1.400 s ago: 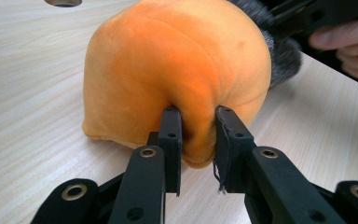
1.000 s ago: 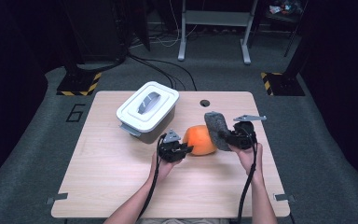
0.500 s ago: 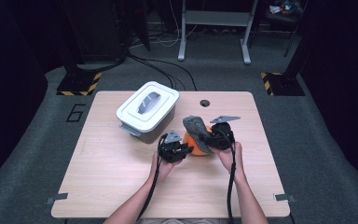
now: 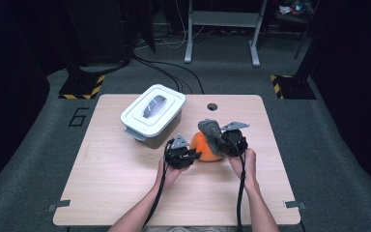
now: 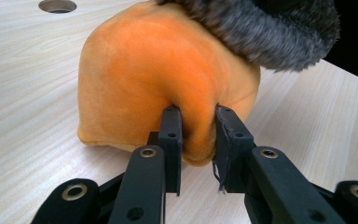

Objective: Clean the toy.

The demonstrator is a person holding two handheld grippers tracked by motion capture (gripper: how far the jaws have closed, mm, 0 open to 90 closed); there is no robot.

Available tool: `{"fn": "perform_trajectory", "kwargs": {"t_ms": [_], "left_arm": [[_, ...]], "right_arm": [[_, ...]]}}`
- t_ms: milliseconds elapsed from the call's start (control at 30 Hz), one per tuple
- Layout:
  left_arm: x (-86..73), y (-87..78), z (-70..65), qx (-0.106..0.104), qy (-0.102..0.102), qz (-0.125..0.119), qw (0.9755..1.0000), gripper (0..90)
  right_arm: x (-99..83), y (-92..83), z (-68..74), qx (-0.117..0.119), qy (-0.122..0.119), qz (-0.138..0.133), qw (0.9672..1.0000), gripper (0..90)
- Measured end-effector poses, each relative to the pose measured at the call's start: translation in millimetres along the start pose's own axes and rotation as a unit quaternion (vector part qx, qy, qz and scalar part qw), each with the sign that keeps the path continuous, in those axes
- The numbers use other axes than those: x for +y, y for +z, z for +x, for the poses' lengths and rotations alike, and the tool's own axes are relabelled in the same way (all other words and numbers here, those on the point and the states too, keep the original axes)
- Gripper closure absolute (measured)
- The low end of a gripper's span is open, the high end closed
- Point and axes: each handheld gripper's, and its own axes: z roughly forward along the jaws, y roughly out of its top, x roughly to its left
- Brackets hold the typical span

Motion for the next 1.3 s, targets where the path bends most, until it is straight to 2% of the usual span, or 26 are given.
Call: {"fn": "perform_trajectory", "kwargs": {"t_ms": [167, 233, 333, 433, 533, 600, 800, 867, 1067, 1133, 1233, 1300], "left_arm": [[-0.4, 0.5, 0.2, -0.004, -0.006, -0.002, 1.0, 74.3], [-0.6, 0.2, 0.7, -0.004, -0.008, 0.0, 1.0, 74.4], [-1.4, 0.2, 2.2, -0.005, -0.011, -0.001, 0.9999, 74.3], [-1.7, 0.7, 2.0, -0.006, -0.013, 0.0, 0.9999, 74.4], [-1.8, 0.7, 2.2, -0.006, -0.017, 0.0, 0.9998, 74.4], [-2.0, 0.4, 3.7, -0.007, -0.012, 0.001, 0.9999, 74.4], [-3.0, -0.6, 5.2, -0.008, -0.023, 0.003, 0.9997, 74.4], [-2.7, -0.6, 5.8, -0.007, -0.02, 0.002, 0.9998, 74.4], [-2.8, -1.3, 7.2, -0.008, -0.021, 0.001, 0.9997, 74.4], [-3.0, -1.7, 7.2, -0.007, -0.024, 0.001, 0.9997, 74.3], [-2.6, -2.0, 9.0, -0.006, -0.017, 0.001, 0.9998, 74.3], [-2.7, -2.0, 9.0, -0.007, -0.019, 0.0, 0.9998, 74.3]], "right_arm": [[-7.3, -0.2, -13.4, -0.012, 0.018, -0.001, 0.9998, 75.4], [-10.9, 0.0, -20.7, -0.027, 0.023, 0.004, 0.9994, 75.4], [-17.8, 4.3, -31.9, -0.039, 0.042, 0.019, 0.9982, 75.5], [-24.5, 10.2, -40.8, -0.041, 0.057, 0.032, 0.997, 75.5], [-29.6, 16.3, -48.8, -0.047, 0.064, 0.047, 0.9957, 75.5], [-33.8, 22.7, -52.7, -0.055, 0.066, 0.06, 0.9945, 75.4], [-48.0, 41.5, -61.4, -0.045, 0.077, 0.092, 0.9917, 75.3], [-50.5, 44.4, -61.4, -0.036, 0.096, 0.105, 0.9892, 75.2], [-48.2, 34.2, -64.1, -0.038, 0.086, 0.089, 0.9916, 75.1], [-45.9, 24.6, -64.8, -0.04, 0.082, 0.075, 0.993, 75.0], [-37.8, 4.4, -62.1, -0.045, 0.084, 0.052, 0.9942, 75.0], [-30.3, -10.3, -58.5, -0.037, 0.074, 0.028, 0.9962, 75.0]]}}
